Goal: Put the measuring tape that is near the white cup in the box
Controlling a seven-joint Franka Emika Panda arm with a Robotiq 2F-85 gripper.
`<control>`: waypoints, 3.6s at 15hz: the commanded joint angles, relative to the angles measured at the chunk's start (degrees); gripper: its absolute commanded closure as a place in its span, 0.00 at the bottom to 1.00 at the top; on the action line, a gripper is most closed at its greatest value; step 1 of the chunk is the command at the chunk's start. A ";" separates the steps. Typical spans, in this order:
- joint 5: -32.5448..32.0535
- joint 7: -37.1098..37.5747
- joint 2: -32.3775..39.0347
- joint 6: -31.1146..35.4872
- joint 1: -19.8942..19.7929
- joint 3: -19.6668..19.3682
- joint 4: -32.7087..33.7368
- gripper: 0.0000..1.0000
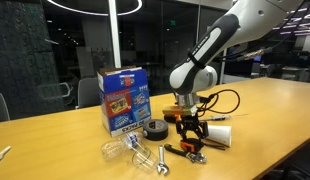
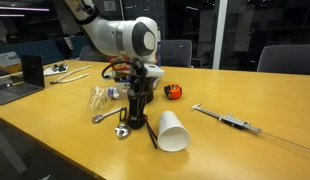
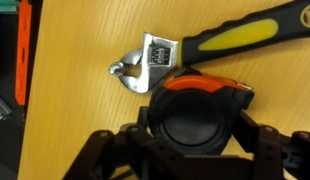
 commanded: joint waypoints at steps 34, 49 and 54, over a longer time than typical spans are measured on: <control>-16.26 -43.08 9.26 -7.28 5.29 4.02 58.87 0.44; -12.13 -49.54 24.97 -5.40 7.28 6.86 74.93 0.00; -11.16 -50.12 25.80 -6.10 7.12 6.94 76.80 0.00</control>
